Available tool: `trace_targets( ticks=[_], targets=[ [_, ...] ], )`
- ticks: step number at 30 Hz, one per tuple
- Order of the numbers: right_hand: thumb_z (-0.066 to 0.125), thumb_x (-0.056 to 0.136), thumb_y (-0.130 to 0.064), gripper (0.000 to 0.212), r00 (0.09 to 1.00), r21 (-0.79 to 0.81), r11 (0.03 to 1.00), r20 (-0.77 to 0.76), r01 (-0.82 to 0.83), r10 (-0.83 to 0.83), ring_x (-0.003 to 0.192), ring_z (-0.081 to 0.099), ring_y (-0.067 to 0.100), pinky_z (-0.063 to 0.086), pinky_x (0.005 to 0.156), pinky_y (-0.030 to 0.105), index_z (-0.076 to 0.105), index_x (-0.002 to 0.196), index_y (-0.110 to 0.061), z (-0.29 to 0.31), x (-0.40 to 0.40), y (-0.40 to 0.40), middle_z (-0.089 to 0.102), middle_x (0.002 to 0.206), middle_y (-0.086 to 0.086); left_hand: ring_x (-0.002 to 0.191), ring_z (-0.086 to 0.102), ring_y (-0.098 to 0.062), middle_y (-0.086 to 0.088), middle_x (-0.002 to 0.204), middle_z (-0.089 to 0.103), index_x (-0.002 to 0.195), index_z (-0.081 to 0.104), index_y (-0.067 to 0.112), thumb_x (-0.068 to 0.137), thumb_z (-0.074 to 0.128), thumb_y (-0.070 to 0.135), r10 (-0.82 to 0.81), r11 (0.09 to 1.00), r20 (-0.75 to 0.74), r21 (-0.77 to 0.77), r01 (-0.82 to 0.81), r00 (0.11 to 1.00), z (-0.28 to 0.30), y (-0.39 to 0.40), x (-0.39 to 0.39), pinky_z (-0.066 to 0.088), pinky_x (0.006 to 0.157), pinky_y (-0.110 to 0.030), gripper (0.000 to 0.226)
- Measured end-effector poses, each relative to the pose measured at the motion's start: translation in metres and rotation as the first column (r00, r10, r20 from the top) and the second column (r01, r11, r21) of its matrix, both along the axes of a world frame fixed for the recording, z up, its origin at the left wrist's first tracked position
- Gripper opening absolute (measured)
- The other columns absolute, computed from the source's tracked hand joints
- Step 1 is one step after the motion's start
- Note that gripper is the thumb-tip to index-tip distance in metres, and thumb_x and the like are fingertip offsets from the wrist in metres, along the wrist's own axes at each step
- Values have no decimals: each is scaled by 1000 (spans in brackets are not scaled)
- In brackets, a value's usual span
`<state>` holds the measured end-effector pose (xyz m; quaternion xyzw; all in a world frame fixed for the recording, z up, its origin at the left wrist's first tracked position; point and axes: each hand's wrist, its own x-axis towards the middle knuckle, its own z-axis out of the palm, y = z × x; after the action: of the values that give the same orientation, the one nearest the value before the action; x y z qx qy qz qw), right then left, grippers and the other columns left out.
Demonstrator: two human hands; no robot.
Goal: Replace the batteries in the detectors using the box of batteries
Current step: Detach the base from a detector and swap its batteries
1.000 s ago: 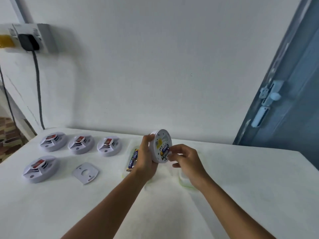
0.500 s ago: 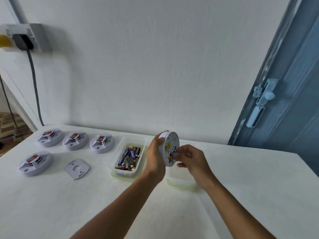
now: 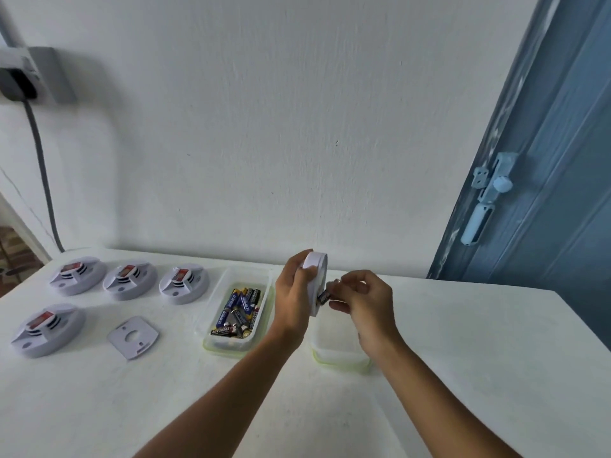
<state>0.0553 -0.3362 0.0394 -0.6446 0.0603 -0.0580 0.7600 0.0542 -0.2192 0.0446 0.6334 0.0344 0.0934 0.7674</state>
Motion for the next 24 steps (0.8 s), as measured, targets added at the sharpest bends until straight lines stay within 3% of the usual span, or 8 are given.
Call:
trace_targets(
  ticks=[3,7,9,12,15,17,21,24],
  targets=[
    [72,82,-5,15,992,-258,960,81,113,-95,69,68,30,59,65,38,59,79,-11,-10,19,-1,66,79,9,110,59,-24,-3,112,64,108,63,31,73,49,40,29,999,-32,-31,-29,999,3,13,7,50,92,-45,39],
    [70,80,-13,14,983,-684,707,-161,-179,92,69,67,26,58,68,39,57,78,-15,-29,53,2,66,81,9,112,58,-30,-12,117,64,113,64,26,61,53,55,45,996,-89,-79,-52,995,-1,30,9,50,95,-51,61],
    [68,76,-12,10,966,-762,597,-233,-252,109,71,69,29,59,69,41,58,77,-8,-37,65,8,67,81,12,115,58,-31,-13,119,63,115,64,23,62,53,56,41,995,-105,-86,-50,994,-5,35,8,49,98,-53,63],
    [62,73,-11,10,972,-783,583,-228,-218,59,70,67,31,58,63,38,57,75,-3,-49,78,14,65,73,12,114,58,-31,-15,118,64,113,65,20,71,52,48,31,995,-119,-94,-42,992,-9,40,5,49,98,-51,52],
    [54,77,-6,21,976,-843,500,-216,-200,26,65,48,28,32,46,25,40,62,-10,-52,80,15,43,58,4,113,59,-31,-15,117,64,110,66,21,74,48,44,18,993,-154,-113,-36,988,-9,43,2,49,97,-50,46],
    [47,76,3,33,979,-841,507,-197,-191,41,66,35,24,19,44,24,30,56,-16,-45,72,15,30,55,1,113,59,-31,-16,118,64,109,65,22,74,49,45,12,991,-189,-129,-37,982,-9,45,1,50,96,-48,45],
    [62,84,-5,11,994,-671,737,-10,-85,106,73,60,14,42,61,18,69,82,-15,-20,46,15,63,78,-4,111,59,-33,-20,119,63,117,62,14,93,44,36,-39,981,-249,-194,-10,968,-13,47,2,52,89,-43,37],
    [75,80,-15,14,953,-620,763,79,-183,293,85,64,-1,50,67,15,73,93,-16,-3,19,25,70,91,-12,101,63,-28,-16,106,68,111,64,11,98,34,34,-116,959,-255,-279,42,960,-12,45,2,51,84,-39,40]
  ],
)
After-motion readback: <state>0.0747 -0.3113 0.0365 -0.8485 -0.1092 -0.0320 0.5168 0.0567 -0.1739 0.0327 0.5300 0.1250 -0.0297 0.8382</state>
